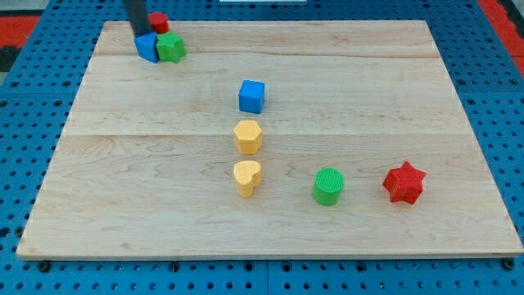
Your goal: Place the green star to the top of the cube
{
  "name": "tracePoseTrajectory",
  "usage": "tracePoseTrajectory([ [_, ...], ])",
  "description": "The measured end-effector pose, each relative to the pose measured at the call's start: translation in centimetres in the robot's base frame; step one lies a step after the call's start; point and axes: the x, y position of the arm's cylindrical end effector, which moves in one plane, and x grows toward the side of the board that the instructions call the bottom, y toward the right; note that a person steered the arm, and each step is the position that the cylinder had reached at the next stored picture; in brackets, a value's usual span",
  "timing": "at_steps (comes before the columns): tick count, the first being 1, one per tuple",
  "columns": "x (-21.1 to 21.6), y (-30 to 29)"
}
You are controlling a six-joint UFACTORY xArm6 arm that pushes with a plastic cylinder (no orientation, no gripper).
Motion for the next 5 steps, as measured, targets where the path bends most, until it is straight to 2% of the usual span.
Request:
tracePoseTrajectory([
  [1, 1.0, 3.6],
  [2, 3.3, 3.8],
  [3, 4.4, 3.7],
  [4, 5.3, -0.7],
  [5, 6.9, -0.1],
])
